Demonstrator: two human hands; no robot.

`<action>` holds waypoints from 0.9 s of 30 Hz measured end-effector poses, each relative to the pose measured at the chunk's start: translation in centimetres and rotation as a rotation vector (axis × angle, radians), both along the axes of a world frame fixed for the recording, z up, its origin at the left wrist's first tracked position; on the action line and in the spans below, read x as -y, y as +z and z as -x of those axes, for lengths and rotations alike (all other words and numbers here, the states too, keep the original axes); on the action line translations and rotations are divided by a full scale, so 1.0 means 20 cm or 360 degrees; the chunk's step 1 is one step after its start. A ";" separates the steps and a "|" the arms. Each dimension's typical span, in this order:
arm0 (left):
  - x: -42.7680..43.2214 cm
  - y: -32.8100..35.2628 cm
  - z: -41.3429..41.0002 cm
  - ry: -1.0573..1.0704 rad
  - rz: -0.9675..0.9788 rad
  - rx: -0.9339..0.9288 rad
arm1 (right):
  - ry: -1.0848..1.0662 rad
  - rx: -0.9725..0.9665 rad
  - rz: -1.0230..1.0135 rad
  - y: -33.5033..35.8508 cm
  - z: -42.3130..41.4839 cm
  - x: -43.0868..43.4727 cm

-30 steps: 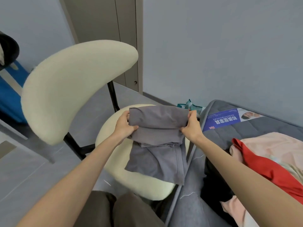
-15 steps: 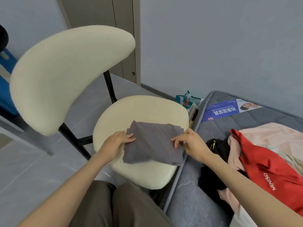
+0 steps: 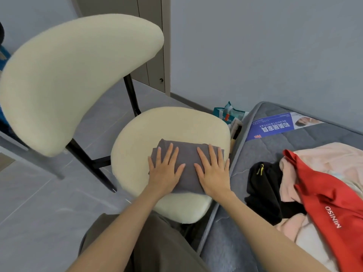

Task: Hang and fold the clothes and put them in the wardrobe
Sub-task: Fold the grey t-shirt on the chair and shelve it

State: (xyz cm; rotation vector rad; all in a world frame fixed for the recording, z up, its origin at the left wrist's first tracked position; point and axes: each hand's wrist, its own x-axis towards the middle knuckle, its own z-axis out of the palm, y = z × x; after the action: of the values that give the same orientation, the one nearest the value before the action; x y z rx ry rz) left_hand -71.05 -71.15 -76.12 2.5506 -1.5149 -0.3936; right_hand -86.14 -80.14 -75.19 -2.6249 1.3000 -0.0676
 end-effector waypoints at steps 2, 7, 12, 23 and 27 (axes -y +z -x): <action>-0.01 -0.06 -0.03 0.0135 0.0056 -0.0060 | -0.0134 0.0147 -0.0109 -0.05 0.02 0.01; 0.01 -0.10 -0.06 0.0258 0.0177 -0.0119 | -0.0317 0.0422 -0.0189 -0.10 -0.01 0.00; -0.02 -0.06 -0.04 0.0497 0.0510 -0.0438 | -0.0618 0.0702 -0.0415 -0.11 -0.03 -0.01; -0.07 0.05 -0.07 0.0935 0.0523 -0.1149 | -0.0687 0.0932 -0.0587 -0.04 -0.02 -0.05; -0.13 0.08 -0.04 0.0977 0.0585 -0.1172 | -0.0631 0.0894 -0.0743 0.02 0.02 -0.04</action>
State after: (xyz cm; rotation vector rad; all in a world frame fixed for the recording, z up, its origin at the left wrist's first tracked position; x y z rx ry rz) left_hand -70.20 -68.63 -74.58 2.0687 -0.4666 -0.7557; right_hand -86.56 -79.32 -74.76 -1.7583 1.3862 -0.4629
